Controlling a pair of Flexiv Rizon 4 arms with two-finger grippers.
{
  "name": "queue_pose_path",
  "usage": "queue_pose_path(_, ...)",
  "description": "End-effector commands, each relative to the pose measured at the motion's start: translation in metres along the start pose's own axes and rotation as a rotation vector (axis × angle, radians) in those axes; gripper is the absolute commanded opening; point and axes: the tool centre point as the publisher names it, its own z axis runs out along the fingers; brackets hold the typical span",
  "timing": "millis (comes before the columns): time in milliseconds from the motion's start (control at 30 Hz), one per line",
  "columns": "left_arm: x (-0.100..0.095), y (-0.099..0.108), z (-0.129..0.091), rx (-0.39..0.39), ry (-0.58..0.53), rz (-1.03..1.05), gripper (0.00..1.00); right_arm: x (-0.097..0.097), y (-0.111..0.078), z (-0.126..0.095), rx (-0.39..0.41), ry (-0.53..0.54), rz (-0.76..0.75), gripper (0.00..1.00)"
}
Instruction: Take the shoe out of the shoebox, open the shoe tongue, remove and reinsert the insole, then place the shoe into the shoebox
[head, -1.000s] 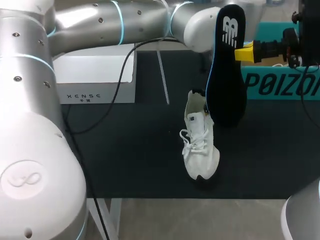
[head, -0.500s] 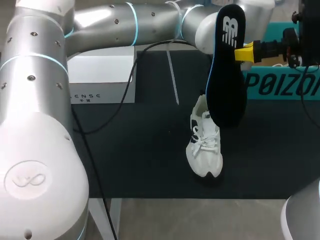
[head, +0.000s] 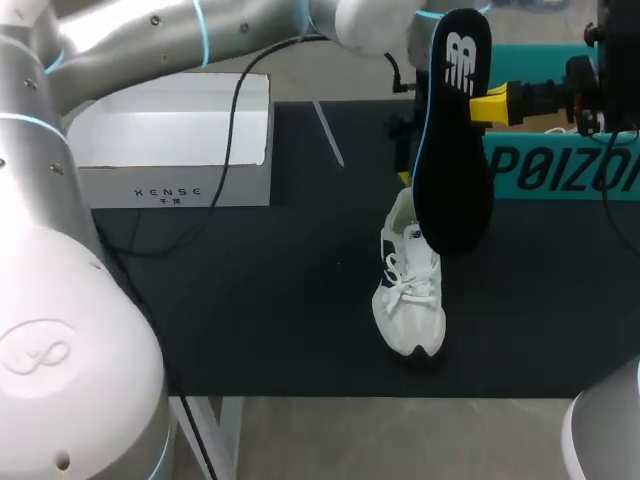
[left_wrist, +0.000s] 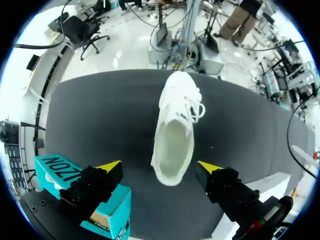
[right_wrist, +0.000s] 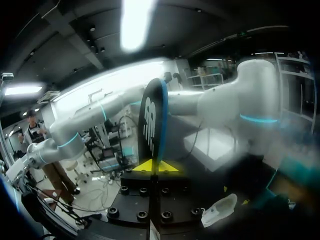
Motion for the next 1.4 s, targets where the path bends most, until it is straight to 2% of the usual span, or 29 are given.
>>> queue_pose_path(33, 0.082, -0.006, -0.036, -0.163, -0.935, -0.171, 1.0, -0.001, 0.0, 0.002, 0.002, 0.0, 0.001, 0.0)
queue_pose_path(67, 0.092, -0.007, -0.039, -0.16, -1.008, -0.193, 1.0, -0.001, 0.0, 0.002, 0.002, 0.0, 0.001, 0.0)
queue_pose_path(1167, 0.092, -0.007, -0.039, -0.16, -1.008, -0.193, 1.0, -0.001, 0.0, 0.002, 0.002, 0.0, 0.001, 0.0)
queue_pose_path(1267, 0.104, -0.019, -0.037, -0.094, -1.123, -0.104, 1.0, -0.001, 0.0, 0.002, 0.002, 0.0, 0.001, 0.0)
queue_pose_path(1400, 0.122, -0.028, -0.026, 0.057, -1.248, 0.019, 1.0, -0.001, 0.0, 0.002, 0.002, 0.0, 0.001, 0.0)
